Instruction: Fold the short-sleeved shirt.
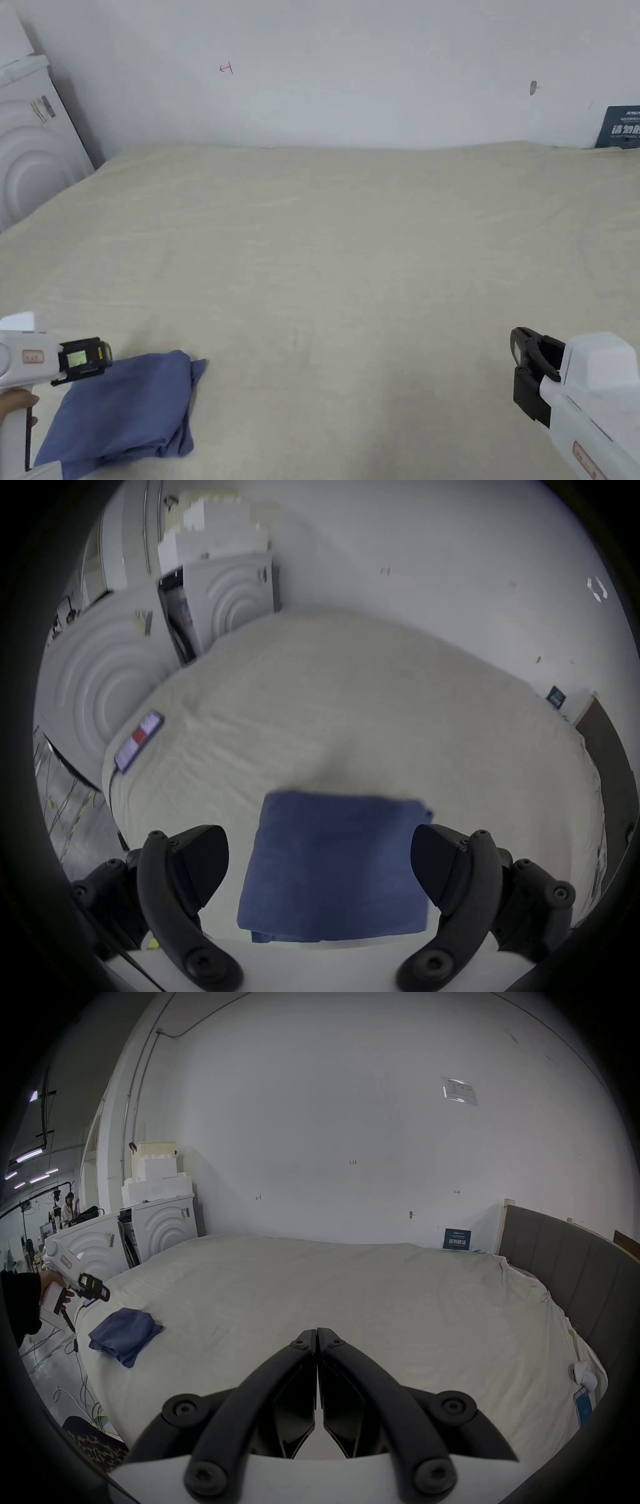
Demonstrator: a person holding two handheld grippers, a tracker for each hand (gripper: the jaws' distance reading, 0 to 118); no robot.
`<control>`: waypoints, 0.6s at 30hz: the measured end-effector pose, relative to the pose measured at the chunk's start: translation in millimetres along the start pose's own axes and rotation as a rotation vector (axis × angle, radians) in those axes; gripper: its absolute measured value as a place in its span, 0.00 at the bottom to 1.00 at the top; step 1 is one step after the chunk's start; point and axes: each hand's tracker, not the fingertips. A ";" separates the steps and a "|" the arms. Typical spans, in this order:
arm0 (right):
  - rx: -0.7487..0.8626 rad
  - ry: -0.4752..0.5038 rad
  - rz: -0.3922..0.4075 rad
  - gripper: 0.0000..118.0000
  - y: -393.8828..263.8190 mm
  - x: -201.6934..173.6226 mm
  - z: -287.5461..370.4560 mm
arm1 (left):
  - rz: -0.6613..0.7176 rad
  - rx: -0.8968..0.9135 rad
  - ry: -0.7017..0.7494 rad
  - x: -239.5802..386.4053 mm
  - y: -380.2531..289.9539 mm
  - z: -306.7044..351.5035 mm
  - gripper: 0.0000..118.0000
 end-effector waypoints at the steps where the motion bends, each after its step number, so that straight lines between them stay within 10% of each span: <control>1: 0.009 0.003 0.000 0.00 2.8 -0.3 3.5 | -0.013 0.055 0.000 6.7 3.0 13.2 0.93; 18: 0.146 -0.040 -0.008 0.00 49.5 16.0 77.1 | -0.087 0.681 -0.093 145.6 -12.7 196.3 0.85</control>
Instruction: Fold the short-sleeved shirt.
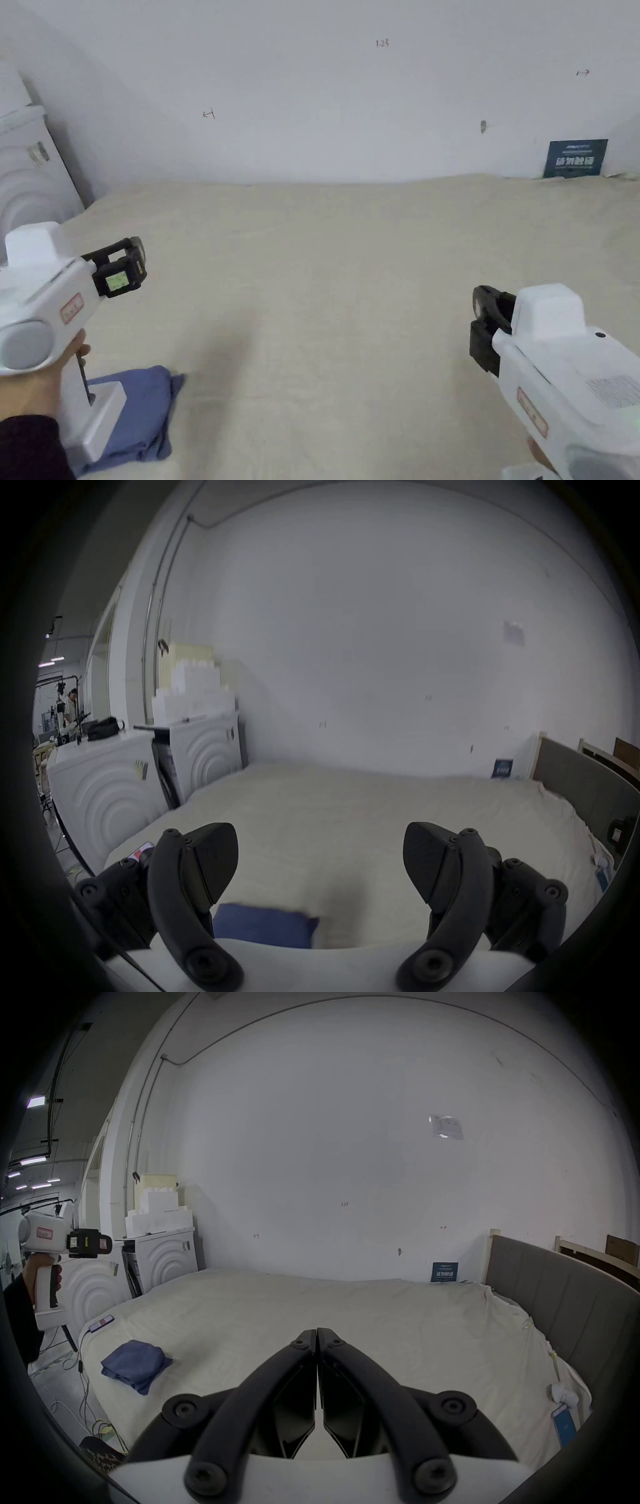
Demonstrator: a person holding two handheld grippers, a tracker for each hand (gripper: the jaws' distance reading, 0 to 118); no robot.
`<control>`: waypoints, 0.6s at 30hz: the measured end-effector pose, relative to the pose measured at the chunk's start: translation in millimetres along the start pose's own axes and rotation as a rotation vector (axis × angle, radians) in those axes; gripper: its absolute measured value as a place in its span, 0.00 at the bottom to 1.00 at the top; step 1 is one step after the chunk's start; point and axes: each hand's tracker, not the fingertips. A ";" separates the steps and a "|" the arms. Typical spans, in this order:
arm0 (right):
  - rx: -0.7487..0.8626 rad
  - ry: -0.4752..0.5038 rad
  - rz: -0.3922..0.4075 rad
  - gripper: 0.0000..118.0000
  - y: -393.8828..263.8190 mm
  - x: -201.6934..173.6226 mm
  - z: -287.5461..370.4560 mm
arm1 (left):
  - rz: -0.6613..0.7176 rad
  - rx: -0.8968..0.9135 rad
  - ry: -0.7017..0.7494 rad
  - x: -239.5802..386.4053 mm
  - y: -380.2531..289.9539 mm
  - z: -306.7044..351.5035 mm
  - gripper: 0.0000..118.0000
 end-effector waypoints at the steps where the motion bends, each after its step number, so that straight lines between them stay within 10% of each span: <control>1: 0.009 -0.007 -0.004 0.00 2.3 3.2 4.9 | -0.001 0.033 -0.005 12.7 -1.4 9.3 0.84; 9: 0.063 -0.071 -0.020 0.00 10.5 32.1 41.9 | -0.010 0.193 -0.090 91.6 -33.9 52.5 0.71; 15: 0.094 -0.144 -0.010 0.00 11.5 56.5 67.5 | 0.016 0.237 -0.170 131.4 -66.0 71.4 0.10; 18: 0.103 -0.181 -0.008 0.00 8.1 69.8 73.5 | -0.009 0.231 -0.206 148.9 -79.1 77.4 0.00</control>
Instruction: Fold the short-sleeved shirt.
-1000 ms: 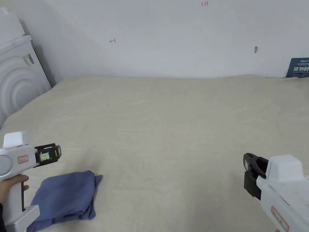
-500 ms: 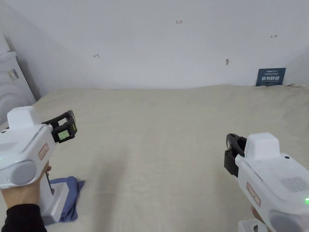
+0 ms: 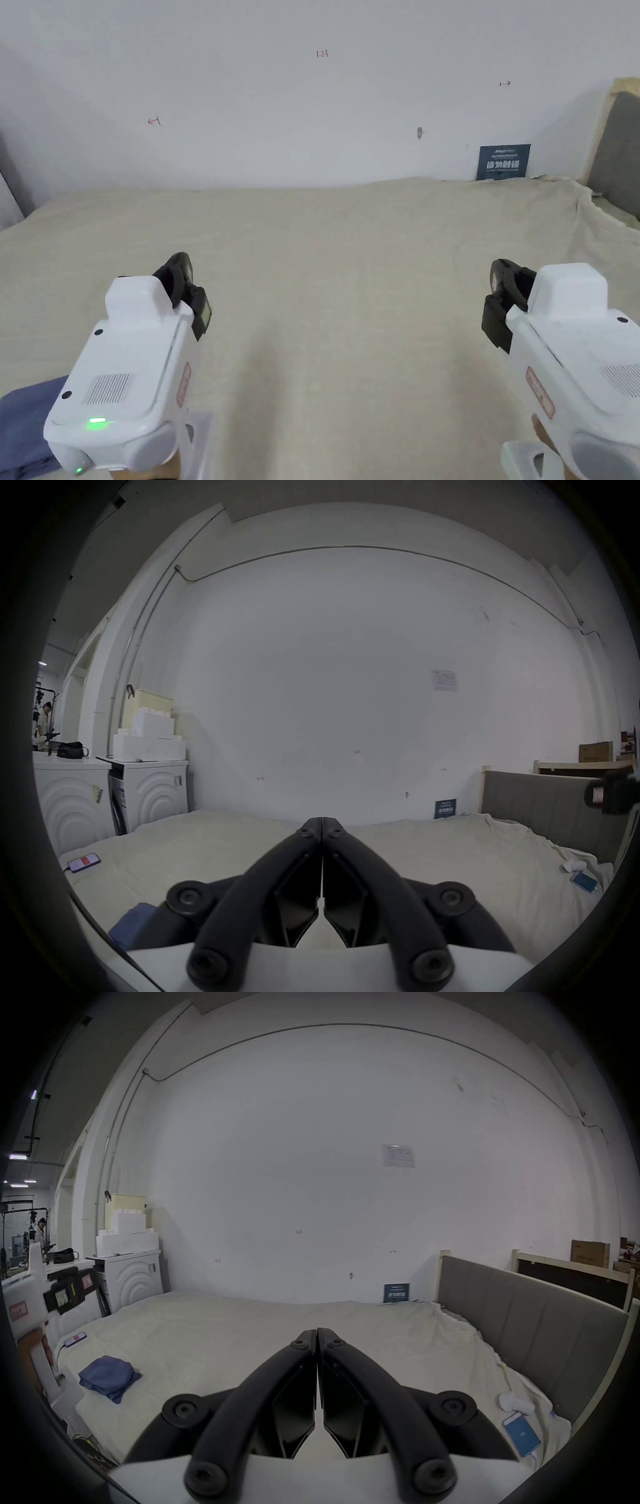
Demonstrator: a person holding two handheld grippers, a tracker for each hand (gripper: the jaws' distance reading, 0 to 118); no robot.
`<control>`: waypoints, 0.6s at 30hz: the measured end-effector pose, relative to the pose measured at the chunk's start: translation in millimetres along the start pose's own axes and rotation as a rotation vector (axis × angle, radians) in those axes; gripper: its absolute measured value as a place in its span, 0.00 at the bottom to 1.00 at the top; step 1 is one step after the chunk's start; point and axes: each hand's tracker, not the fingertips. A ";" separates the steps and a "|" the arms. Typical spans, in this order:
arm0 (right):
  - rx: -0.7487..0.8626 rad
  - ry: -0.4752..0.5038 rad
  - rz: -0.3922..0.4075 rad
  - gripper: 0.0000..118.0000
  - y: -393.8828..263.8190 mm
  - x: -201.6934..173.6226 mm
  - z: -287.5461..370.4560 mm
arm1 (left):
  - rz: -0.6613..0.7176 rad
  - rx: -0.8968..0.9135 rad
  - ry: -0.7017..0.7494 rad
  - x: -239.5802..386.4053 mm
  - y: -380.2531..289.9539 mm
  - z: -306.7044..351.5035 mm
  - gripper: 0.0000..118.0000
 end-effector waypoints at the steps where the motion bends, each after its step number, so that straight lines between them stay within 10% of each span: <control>1: 0.004 -0.011 0.002 0.00 -1.0 4.1 1.2 | -0.010 -0.001 -0.006 4.9 -3.8 1.2 0.00; 18: -0.003 -0.083 -0.010 0.00 -17.5 28.9 2.1 | -0.023 -0.055 -0.064 31.6 -22.2 7.8 0.00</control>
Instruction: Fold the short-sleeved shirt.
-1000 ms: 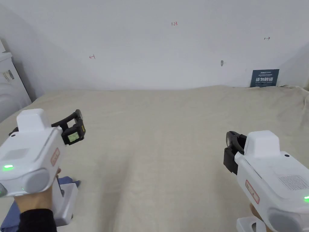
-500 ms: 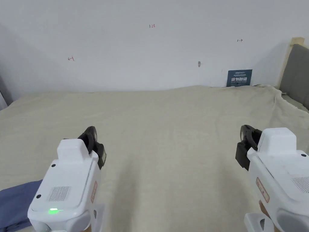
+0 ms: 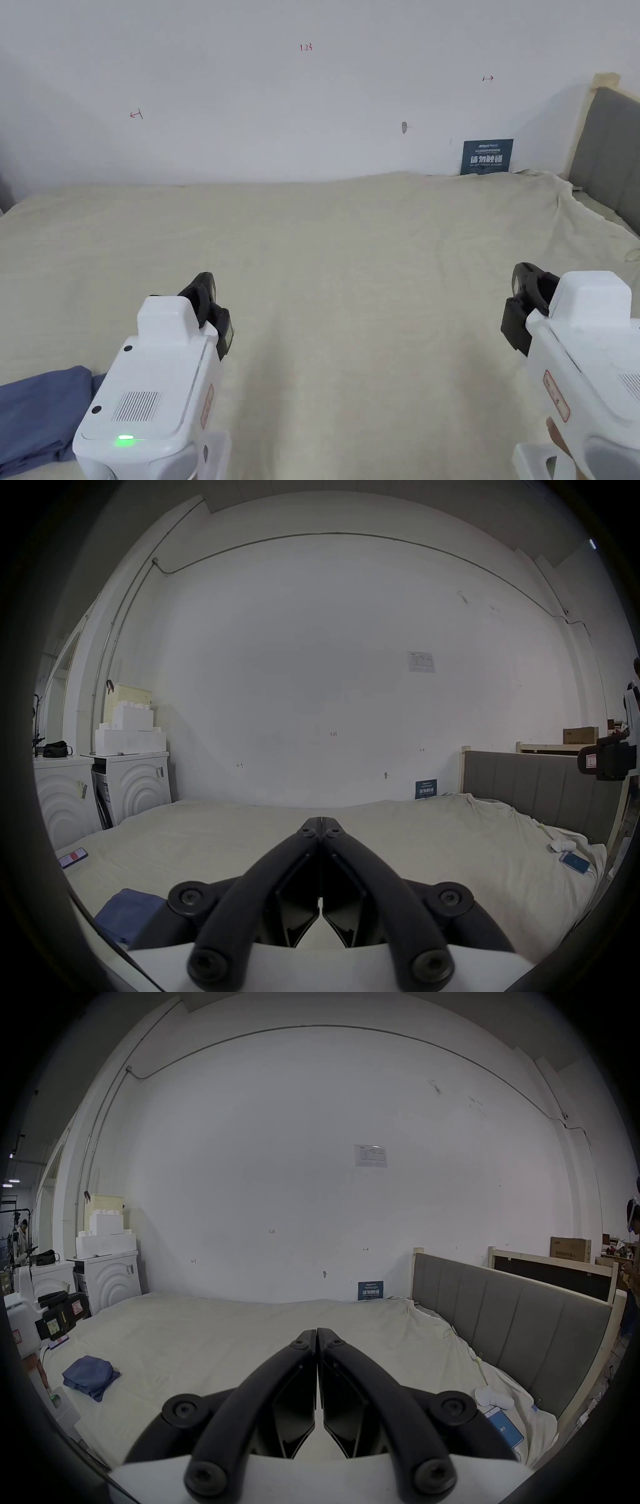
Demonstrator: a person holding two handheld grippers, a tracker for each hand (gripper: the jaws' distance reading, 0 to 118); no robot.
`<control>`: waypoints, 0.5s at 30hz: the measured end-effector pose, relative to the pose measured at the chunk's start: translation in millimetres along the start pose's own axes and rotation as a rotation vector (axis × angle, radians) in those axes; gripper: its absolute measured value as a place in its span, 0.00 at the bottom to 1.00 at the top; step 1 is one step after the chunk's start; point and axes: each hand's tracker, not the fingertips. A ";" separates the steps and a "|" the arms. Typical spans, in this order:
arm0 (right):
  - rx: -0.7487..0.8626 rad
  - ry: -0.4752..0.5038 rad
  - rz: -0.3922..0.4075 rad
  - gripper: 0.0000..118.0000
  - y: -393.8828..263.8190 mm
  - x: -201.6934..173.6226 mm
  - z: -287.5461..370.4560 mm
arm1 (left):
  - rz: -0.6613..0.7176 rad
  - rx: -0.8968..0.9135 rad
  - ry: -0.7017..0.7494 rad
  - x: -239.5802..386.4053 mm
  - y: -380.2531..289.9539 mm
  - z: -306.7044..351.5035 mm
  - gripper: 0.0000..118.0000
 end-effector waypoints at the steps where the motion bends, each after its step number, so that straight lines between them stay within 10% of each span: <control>1: 0.001 0.001 0.000 0.00 -0.2 -0.2 -0.6 | 0.002 0.002 0.001 -0.6 0.4 0.1 0.00; 15: 0.011 0.018 -0.002 0.00 3.3 -4.8 -1.4 | 0.005 -0.002 -0.008 -1.5 2.6 -0.5 0.00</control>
